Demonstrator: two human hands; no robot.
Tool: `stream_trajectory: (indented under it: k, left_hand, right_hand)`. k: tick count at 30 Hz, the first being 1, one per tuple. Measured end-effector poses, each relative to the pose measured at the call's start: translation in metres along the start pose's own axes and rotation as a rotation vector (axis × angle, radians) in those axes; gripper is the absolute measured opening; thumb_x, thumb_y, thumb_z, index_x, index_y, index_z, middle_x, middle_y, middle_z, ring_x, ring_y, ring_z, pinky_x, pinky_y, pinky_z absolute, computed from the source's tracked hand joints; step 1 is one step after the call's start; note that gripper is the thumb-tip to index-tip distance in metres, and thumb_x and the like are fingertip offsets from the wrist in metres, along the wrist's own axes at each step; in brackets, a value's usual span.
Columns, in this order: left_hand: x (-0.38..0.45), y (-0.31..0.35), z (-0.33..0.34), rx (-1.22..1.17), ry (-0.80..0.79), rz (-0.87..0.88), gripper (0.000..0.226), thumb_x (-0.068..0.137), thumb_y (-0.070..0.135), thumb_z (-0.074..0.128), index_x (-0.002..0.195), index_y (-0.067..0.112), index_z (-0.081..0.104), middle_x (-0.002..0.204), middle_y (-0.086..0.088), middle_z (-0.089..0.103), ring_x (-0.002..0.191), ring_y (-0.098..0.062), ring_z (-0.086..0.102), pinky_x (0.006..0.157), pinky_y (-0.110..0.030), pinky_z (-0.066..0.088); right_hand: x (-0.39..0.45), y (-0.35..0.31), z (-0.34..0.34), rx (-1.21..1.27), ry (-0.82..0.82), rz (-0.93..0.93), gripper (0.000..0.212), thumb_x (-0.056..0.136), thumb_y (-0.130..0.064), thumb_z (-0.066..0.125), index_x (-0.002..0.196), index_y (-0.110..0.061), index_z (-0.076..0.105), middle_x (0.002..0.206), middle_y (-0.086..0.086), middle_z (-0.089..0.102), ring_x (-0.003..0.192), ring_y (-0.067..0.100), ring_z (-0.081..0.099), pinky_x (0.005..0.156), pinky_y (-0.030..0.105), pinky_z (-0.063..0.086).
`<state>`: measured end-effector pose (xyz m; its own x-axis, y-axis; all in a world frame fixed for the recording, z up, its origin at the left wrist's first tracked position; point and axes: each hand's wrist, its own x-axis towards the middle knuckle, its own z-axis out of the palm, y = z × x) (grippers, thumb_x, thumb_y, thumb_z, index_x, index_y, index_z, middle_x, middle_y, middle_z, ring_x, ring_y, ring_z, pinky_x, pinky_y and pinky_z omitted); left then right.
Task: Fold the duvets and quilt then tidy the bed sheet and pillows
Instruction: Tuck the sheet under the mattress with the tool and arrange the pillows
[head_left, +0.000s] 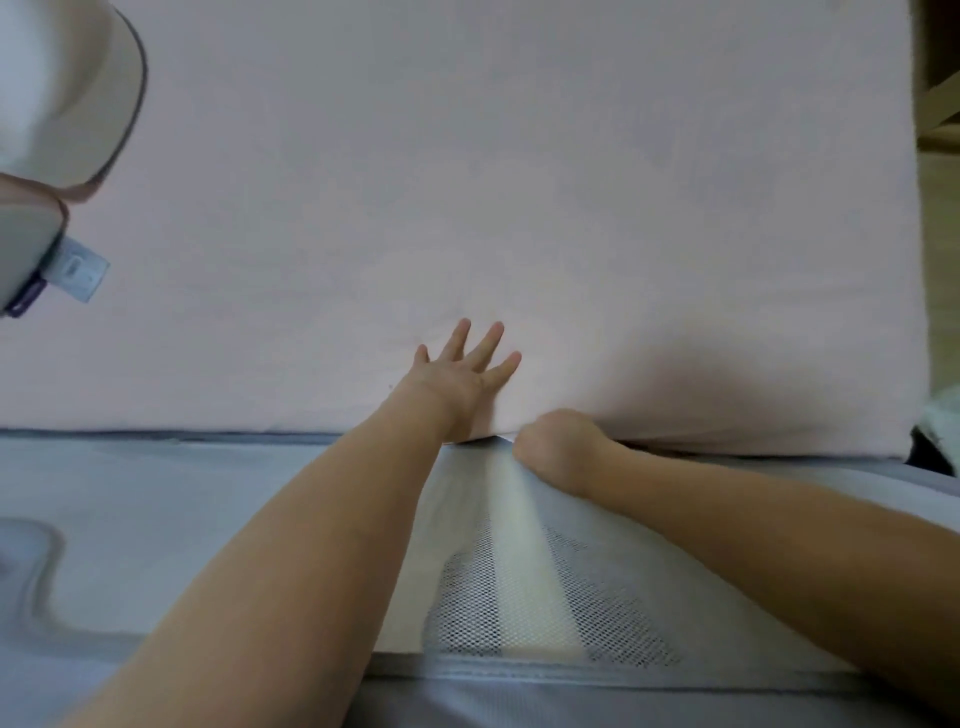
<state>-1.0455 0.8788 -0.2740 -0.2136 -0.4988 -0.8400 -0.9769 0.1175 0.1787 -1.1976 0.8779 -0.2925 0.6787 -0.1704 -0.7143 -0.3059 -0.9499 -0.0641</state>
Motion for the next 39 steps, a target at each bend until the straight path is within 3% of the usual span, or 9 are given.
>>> stream_trajectory:
  k: [2, 5, 7, 13, 18, 25, 29, 34, 39]
  left_hand:
    - [0.001, 0.001, 0.001, -0.016, -0.004, 0.006, 0.078, 0.098, 0.026, 0.041, 0.152, 0.031, -0.015, 0.154, 0.004, -0.034, 0.143, -0.03, -0.026, 0.116, -0.059, 0.008]
    - [0.004, -0.005, 0.003, 0.0, 0.023, 0.001, 0.077, 0.097, 0.019, 0.039, 0.151, 0.032, -0.015, 0.154, 0.004, -0.034, 0.143, -0.03, -0.026, 0.116, -0.059, 0.009]
    - [0.006, -0.007, 0.004, 0.016, 0.013, -0.003, 0.078, 0.096, 0.013, 0.037, 0.152, 0.032, -0.014, 0.154, 0.005, -0.034, 0.144, -0.03, -0.025, 0.115, -0.06, 0.012]
    - [0.015, 0.016, -0.006, 0.09, -0.021, -0.123, 0.083, 0.095, 0.012, 0.046, 0.152, 0.027, -0.012, 0.156, -0.002, -0.029, 0.145, -0.036, -0.017, 0.111, -0.058, 0.023]
    - [0.019, 0.037, -0.002, 0.11, -0.007, -0.213, 0.08, 0.097, 0.016, 0.045, 0.152, 0.01, -0.013, 0.155, -0.016, -0.029, 0.145, -0.04, -0.013, 0.111, -0.057, 0.024]
    - [0.032, 0.068, -0.008, 0.129, 0.151, -0.092, 0.08, 0.097, 0.016, 0.044, 0.151, 0.006, -0.015, 0.157, -0.015, -0.023, 0.146, -0.039, -0.008, 0.109, -0.052, 0.03]
    - [0.046, 0.084, -0.017, 0.24, 0.214, -0.021, 0.084, 0.095, 0.016, 0.047, 0.151, 0.009, -0.015, 0.157, -0.014, -0.022, 0.146, -0.038, -0.009, 0.111, -0.052, 0.027]
    - [0.053, 0.118, -0.034, 0.21, 0.132, 0.071, 0.076, 0.096, 0.018, 0.046, 0.153, 0.014, -0.004, 0.159, -0.01, -0.015, 0.147, -0.032, -0.003, 0.111, -0.049, 0.028]
    - [0.057, 0.143, -0.047, 0.256, 0.182, 0.117, 0.067, 0.092, 0.016, 0.053, 0.148, 0.012, 0.016, 0.156, -0.011, 0.003, 0.14, -0.027, 0.021, 0.102, -0.041, 0.04]
  right_hand:
    - [0.021, -0.005, 0.005, 0.106, -0.052, 0.001, 0.022, 0.091, -0.001, 0.049, 0.105, -0.004, 0.065, 0.108, 0.014, 0.067, 0.099, 0.033, 0.065, 0.079, 0.04, 0.056]
    - [0.002, 0.001, -0.006, 0.044, 0.064, -0.111, 0.009, 0.064, -0.01, 0.078, 0.07, -0.009, 0.07, 0.069, 0.01, 0.069, 0.061, 0.024, 0.068, 0.05, 0.022, 0.048]
    - [-0.026, 0.013, -0.002, 0.022, 0.089, -0.1, 0.008, 0.065, -0.006, 0.072, 0.062, -0.01, 0.066, 0.06, 0.008, 0.065, 0.052, 0.022, 0.065, 0.044, 0.019, 0.037]
    - [-0.038, 0.018, 0.002, 0.007, -0.085, 0.07, 0.029, 0.094, 0.002, 0.039, 0.112, 0.001, 0.061, 0.115, 0.019, 0.064, 0.107, 0.033, 0.061, 0.08, 0.038, 0.05]
    - [-0.072, 0.034, 0.005, -0.006, -0.144, -0.015, 0.031, 0.096, 0.001, 0.036, 0.115, -0.003, 0.06, 0.118, 0.016, 0.063, 0.109, 0.033, 0.06, 0.082, 0.036, 0.048]
    - [-0.107, 0.081, 0.049, 0.042, -0.386, 0.158, 0.034, 0.101, -0.007, 0.035, 0.127, -0.006, 0.057, 0.132, 0.011, 0.057, 0.121, 0.03, 0.054, 0.092, 0.036, 0.045]
    - [-0.114, 0.071, 0.048, -0.009, 0.044, -0.01, 0.012, 0.085, -0.009, 0.061, 0.092, -0.008, 0.07, 0.094, 0.011, 0.071, 0.086, 0.025, 0.069, 0.066, 0.027, 0.05]
    - [-0.124, 0.095, 0.056, 0.018, -0.346, 0.153, 0.034, 0.099, -0.001, 0.034, 0.125, -0.003, 0.056, 0.13, 0.015, 0.057, 0.12, 0.032, 0.055, 0.093, 0.04, 0.046]
    - [-0.189, 0.166, 0.055, 0.153, -0.253, 0.169, 0.028, 0.1, -0.02, 0.041, 0.115, -0.006, 0.059, 0.121, 0.014, 0.059, 0.109, 0.031, 0.059, 0.087, 0.034, 0.047]
